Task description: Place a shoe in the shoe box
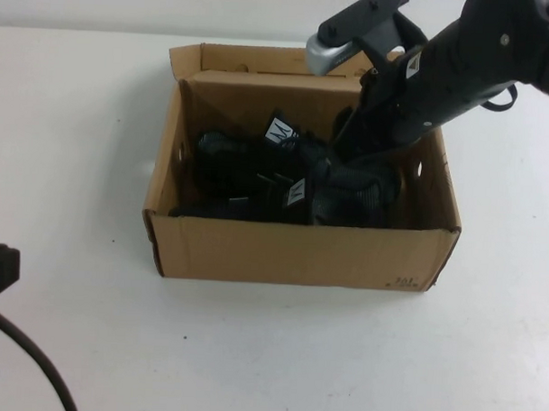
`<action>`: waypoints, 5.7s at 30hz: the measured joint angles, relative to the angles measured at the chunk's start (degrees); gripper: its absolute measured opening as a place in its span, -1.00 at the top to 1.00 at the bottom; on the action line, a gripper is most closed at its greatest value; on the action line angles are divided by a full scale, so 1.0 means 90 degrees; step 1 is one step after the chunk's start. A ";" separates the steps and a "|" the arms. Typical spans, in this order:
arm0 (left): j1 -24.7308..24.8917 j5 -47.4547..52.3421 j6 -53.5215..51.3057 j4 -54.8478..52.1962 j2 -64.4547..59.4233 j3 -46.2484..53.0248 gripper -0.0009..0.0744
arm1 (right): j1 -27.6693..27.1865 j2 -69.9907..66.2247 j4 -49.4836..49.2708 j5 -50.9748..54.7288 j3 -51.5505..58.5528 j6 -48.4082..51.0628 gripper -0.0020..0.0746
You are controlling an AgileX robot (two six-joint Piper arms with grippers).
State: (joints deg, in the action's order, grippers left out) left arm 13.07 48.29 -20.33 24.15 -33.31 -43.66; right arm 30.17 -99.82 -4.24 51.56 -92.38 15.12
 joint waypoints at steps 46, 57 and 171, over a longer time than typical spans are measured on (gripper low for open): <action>0.0000 0.0755 0.0436 -0.1155 0.2594 0.0368 0.98 | 0.0000 0.8060 0.0370 -0.4991 0.6515 -0.1307 0.99; 0.0000 0.0423 0.0095 -0.1155 0.2594 0.0377 0.98 | 0.0000 0.8094 0.0357 -0.4881 0.6792 -0.1307 0.99; -0.0181 -0.2882 0.2568 -0.2820 0.3777 0.5017 0.98 | 0.0000 0.8094 0.0346 -0.4891 0.6792 -0.1307 0.99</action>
State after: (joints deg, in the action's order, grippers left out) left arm 11.43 22.35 2.79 -1.22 0.68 1.50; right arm 30.17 -26.97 -1.13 7.55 -31.25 3.35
